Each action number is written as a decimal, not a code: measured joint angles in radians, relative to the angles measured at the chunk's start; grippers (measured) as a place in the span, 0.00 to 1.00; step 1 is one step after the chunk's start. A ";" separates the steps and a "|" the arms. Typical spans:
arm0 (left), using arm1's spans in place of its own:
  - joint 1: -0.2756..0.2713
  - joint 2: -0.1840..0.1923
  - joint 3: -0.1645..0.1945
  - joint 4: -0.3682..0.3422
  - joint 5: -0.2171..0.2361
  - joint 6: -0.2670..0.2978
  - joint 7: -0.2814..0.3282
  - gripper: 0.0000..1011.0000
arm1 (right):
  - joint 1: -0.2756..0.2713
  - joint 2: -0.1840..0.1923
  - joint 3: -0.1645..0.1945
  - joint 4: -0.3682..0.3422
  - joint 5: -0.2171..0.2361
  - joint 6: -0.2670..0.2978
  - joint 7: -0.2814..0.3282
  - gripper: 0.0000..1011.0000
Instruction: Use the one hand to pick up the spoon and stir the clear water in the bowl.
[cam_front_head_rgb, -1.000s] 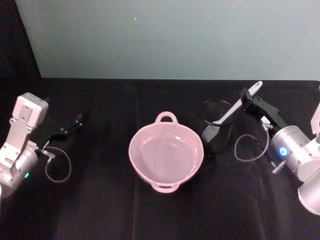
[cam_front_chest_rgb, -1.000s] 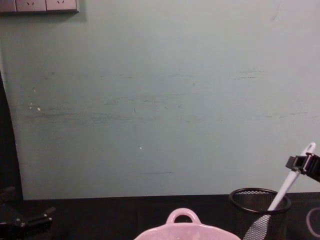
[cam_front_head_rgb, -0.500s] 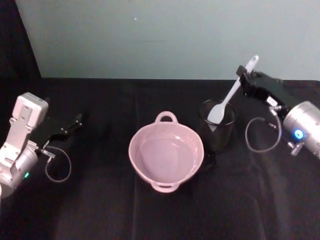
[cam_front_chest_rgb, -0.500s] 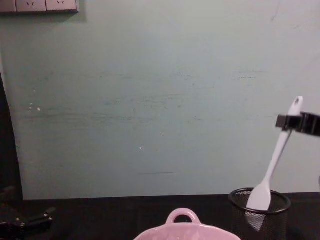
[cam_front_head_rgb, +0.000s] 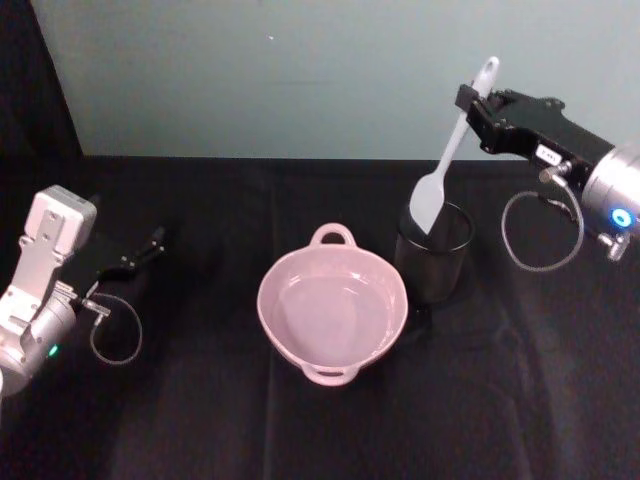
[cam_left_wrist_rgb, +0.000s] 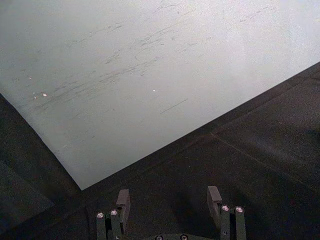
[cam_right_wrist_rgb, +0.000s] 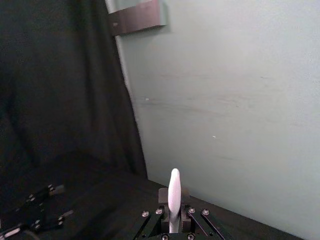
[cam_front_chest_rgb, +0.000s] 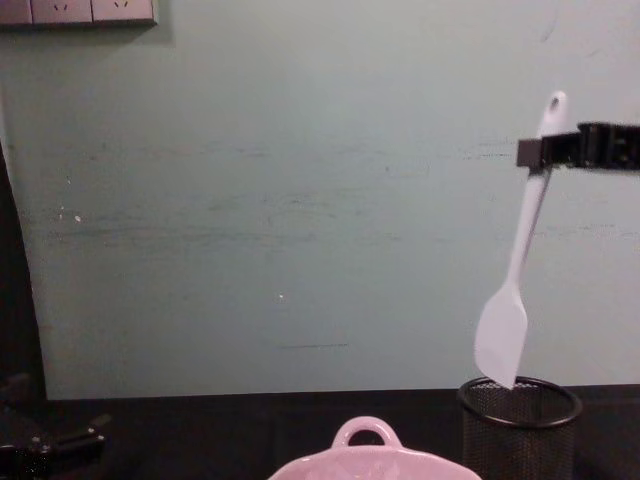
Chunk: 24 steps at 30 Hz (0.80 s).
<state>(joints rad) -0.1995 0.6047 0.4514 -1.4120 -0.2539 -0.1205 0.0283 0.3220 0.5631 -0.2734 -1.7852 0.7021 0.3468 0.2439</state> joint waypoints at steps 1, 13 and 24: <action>0.000 0.000 0.000 0.000 0.000 0.000 0.000 1.00 | 0.014 0.009 -0.010 -0.007 -0.002 0.009 0.010 0.12; 0.000 0.000 0.000 0.000 0.000 0.000 0.000 1.00 | 0.124 0.025 -0.158 -0.034 -0.016 0.067 0.100 0.12; 0.000 0.000 0.000 0.000 0.000 0.000 0.000 1.00 | 0.135 0.003 -0.296 0.013 -0.080 0.032 0.152 0.12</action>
<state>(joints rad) -0.1995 0.6047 0.4514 -1.4120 -0.2539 -0.1205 0.0283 0.4574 0.5658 -0.5694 -1.7717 0.6222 0.3790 0.3955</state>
